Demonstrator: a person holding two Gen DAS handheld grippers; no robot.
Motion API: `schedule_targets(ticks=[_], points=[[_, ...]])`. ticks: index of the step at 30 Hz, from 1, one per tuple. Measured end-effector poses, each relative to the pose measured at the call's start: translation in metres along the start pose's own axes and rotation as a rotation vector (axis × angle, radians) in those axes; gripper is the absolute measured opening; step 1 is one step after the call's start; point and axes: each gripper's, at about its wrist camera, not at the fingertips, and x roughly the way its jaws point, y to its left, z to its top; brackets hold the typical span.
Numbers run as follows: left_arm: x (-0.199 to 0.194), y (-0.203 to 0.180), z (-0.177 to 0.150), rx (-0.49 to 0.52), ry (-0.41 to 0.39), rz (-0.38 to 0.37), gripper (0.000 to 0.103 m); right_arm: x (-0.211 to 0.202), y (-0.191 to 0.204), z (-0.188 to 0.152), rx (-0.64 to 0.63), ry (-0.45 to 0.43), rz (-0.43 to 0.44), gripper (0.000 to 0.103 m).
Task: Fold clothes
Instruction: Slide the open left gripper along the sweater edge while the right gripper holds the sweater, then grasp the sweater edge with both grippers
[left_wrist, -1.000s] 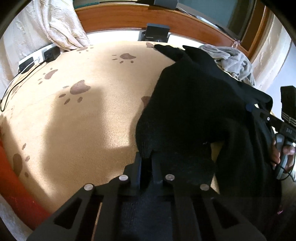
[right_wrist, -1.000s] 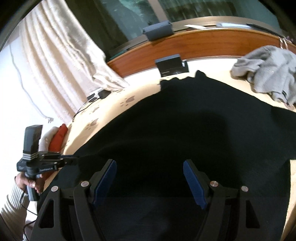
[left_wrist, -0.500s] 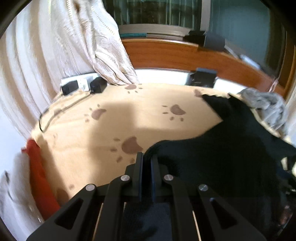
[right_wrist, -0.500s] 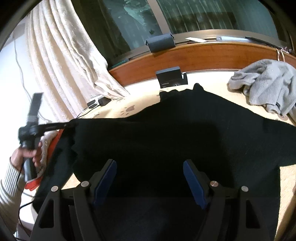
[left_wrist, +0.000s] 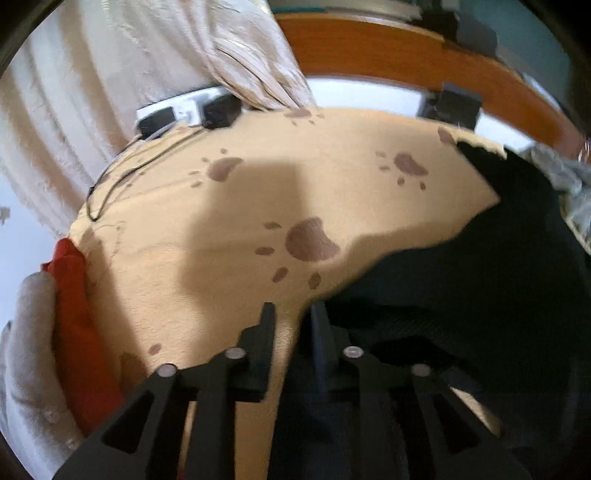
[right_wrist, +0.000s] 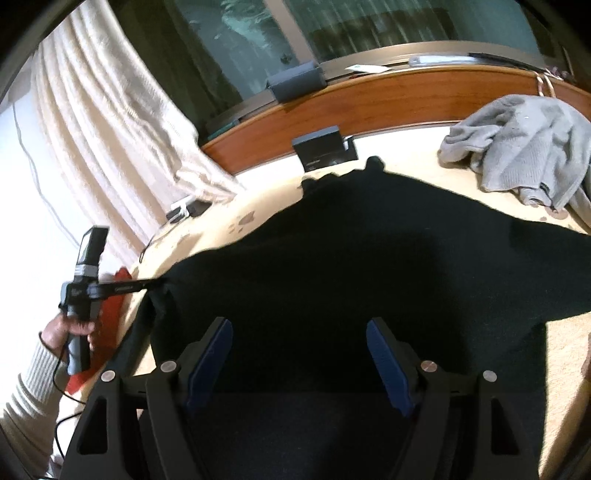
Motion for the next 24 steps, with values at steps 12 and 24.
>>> schedule_targets(ticks=[12, 24], points=[[0.005, -0.090, 0.071, 0.130, -0.085, -0.327, 0.054, 0.005, -0.086, 0.109, -0.182, 0.030, -0.116, 0.081], [0.077, -0.199, 0.115, 0.285, 0.057, -0.565, 0.067, 0.130, -0.088, 0.154, -0.322, 0.267, -0.051, 0.081]])
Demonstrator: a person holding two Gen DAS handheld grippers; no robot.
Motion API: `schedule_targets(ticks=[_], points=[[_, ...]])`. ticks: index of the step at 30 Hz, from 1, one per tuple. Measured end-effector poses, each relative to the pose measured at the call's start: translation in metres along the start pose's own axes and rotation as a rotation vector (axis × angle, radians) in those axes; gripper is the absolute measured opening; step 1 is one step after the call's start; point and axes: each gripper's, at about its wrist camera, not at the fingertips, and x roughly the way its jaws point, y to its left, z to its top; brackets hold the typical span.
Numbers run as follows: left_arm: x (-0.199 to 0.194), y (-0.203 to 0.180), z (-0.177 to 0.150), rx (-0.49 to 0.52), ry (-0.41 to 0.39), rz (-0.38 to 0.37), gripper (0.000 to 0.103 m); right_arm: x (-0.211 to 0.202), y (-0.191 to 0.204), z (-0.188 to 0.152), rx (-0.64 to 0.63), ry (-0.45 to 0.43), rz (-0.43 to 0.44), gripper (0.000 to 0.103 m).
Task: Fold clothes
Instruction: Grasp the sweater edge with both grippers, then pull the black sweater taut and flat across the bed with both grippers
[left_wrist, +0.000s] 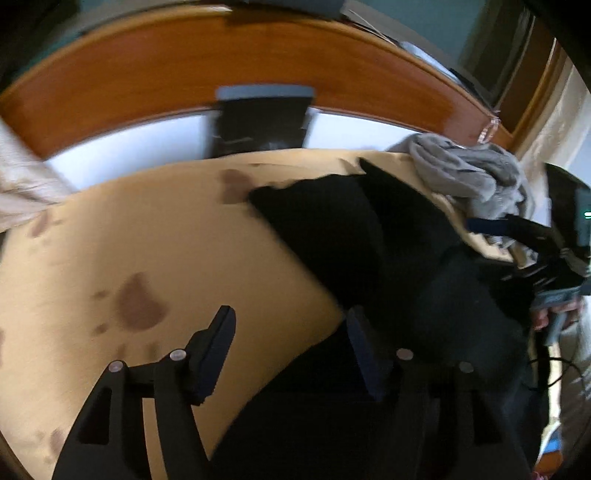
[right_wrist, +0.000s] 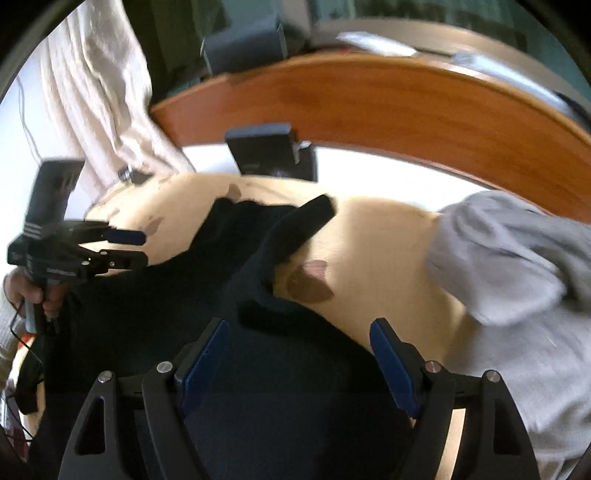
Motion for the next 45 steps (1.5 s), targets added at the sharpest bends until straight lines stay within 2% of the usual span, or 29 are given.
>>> schedule_targets(ticks=[2, 3, 4, 5, 6, 8, 10, 13, 17, 20, 24, 26, 28, 29, 30, 31, 32, 33, 35, 37, 39, 42, 45], points=[[0.013, -0.010, 0.003, 0.035, 0.031, -0.022, 0.066, 0.018, 0.004, 0.003, -0.033, 0.022, -0.028, 0.081], [0.022, -0.015, 0.004, 0.057, 0.053, -0.020, 0.053, 0.025, 0.005, 0.003, -0.044, 0.031, -0.038, 0.074], [0.026, -0.022, 0.005, 0.088, 0.050, -0.003, 0.048, 0.029, 0.005, 0.002, -0.044, 0.037, -0.030, 0.062], [0.028, -0.026, 0.005, 0.102, 0.053, -0.015, 0.040, 0.032, 0.004, 0.001, -0.044, 0.037, -0.020, 0.027], [0.030, -0.030, 0.006, 0.110, 0.062, -0.039, 0.021, 0.032, 0.004, -0.001, -0.042, 0.029, -0.006, 0.022], [0.031, -0.034, 0.009, 0.112, 0.060, -0.033, 0.018, 0.029, 0.006, -0.005, -0.047, 0.015, 0.000, 0.013], [0.031, -0.040, 0.012, 0.132, 0.035, 0.021, 0.015, 0.024, 0.007, -0.005, -0.037, -0.005, -0.035, 0.011], [0.033, -0.049, 0.021, 0.160, -0.039, 0.135, 0.013, 0.006, 0.008, 0.002, -0.015, -0.084, -0.133, 0.010], [0.039, -0.057, 0.033, 0.183, -0.094, 0.209, 0.013, -0.009, 0.008, 0.011, 0.000, -0.149, -0.262, 0.007], [0.056, -0.064, 0.038, 0.204, -0.070, 0.248, 0.013, 0.007, -0.006, 0.008, 0.043, -0.090, -0.310, 0.007], [0.064, -0.064, 0.038, 0.220, -0.057, 0.267, 0.017, 0.030, -0.016, -0.006, 0.074, -0.016, -0.313, 0.007], [0.065, -0.062, 0.037, 0.232, -0.057, 0.275, 0.029, 0.027, -0.020, -0.006, 0.095, -0.023, -0.292, 0.007], [0.063, -0.057, 0.035, 0.229, -0.056, 0.278, 0.045, 0.026, -0.024, -0.007, 0.102, -0.008, -0.258, 0.008], [0.060, -0.053, 0.035, 0.216, -0.047, 0.266, 0.049, 0.024, -0.025, -0.008, 0.099, -0.007, -0.257, 0.014], [0.057, -0.049, 0.035, 0.202, -0.039, 0.254, 0.057, 0.020, -0.025, -0.009, 0.098, -0.012, -0.264, 0.030], [0.053, -0.046, 0.034, 0.185, -0.035, 0.244, 0.060, 0.012, -0.023, -0.011, 0.098, -0.030, -0.283, 0.041], [0.043, -0.041, 0.031, 0.160, -0.041, 0.235, 0.062, 0.004, -0.022, -0.014, 0.099, -0.047, -0.302, 0.064], [0.033, -0.038, 0.029, 0.140, -0.049, 0.227, 0.065, -0.004, -0.021, -0.016, 0.100, -0.064, -0.320, 0.075], [0.011, -0.033, 0.022, 0.105, -0.069, 0.206, 0.068, -0.030, -0.019, -0.023, 0.111, -0.119, -0.327, 0.075], [-0.015, -0.026, 0.013, 0.065, -0.099, 0.177, 0.076, -0.061, -0.015, -0.034, 0.134, -0.177, -0.298, 0.075], [-0.041, -0.022, -0.004, 0.014, -0.117, 0.141, 0.080, -0.091, -0.007, -0.048, 0.138, -0.219, -0.265, 0.075], [-0.078, -0.019, -0.039, -0.047, -0.108, 0.047, 0.080, -0.126, 0.013, -0.075, 0.109, -0.230, -0.191, 0.075], [-0.110, -0.017, -0.081, -0.070, -0.083, -0.009, 0.080, -0.160, 0.040, -0.116, 0.065, -0.218, -0.112, 0.075]])
